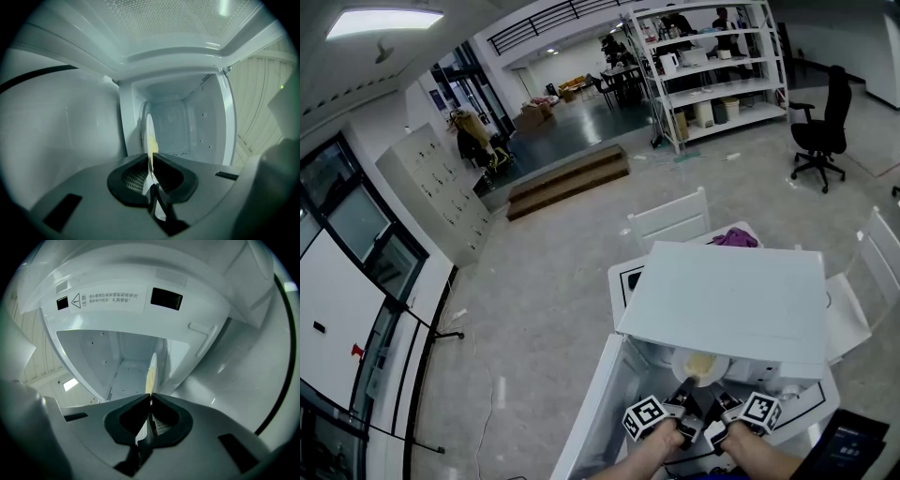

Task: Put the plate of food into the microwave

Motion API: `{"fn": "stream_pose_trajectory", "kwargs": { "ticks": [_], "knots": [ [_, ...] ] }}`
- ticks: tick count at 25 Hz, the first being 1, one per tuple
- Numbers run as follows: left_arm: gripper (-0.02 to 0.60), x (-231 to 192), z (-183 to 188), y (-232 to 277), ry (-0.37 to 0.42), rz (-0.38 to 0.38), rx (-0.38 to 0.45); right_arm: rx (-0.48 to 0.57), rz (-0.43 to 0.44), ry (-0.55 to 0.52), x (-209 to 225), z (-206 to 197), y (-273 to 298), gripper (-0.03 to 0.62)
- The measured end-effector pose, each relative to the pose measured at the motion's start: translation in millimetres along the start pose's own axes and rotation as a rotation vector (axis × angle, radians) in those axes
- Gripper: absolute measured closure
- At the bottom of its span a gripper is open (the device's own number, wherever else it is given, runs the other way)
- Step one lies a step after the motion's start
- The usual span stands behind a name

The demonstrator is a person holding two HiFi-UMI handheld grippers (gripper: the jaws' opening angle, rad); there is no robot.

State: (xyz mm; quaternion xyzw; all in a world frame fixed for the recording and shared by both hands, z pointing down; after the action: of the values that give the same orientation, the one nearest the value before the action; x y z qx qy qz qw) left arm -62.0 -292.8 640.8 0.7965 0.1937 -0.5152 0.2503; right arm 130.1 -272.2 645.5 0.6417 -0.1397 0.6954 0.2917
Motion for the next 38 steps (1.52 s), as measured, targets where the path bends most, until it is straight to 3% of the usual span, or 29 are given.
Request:
{"fn": "stream_pose_trajectory", "kwargs": {
  "ticks": [5, 29, 38],
  "knots": [
    [0.565, 0, 1, -2, 0.012, -0.015, -0.025, 0.017, 0.016, 0.033, -3, -2, 3, 0.582],
    [0.565, -4, 12, 22, 0.031, -0.01, -0.069, 0.011, 0.011, -0.024, -8, 5, 9, 0.581],
    [0.563, -6, 14, 24, 0.107, -0.03, -0.084, -0.004, 0.007, -0.041, -8, 2, 11, 0.581]
  ]
}}
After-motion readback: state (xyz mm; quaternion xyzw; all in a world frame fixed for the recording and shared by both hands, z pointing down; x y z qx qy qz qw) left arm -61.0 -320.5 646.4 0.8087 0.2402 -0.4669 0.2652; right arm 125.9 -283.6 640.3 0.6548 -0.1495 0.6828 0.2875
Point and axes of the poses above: the fingertips, and each gripper's own axes: y forward along the fingers, x to its right, z out of its top, the point moved 10 cm from there along -y, backward along the fingers, and after that the axes turned 15 degrees about y, right-handed, at the moved point
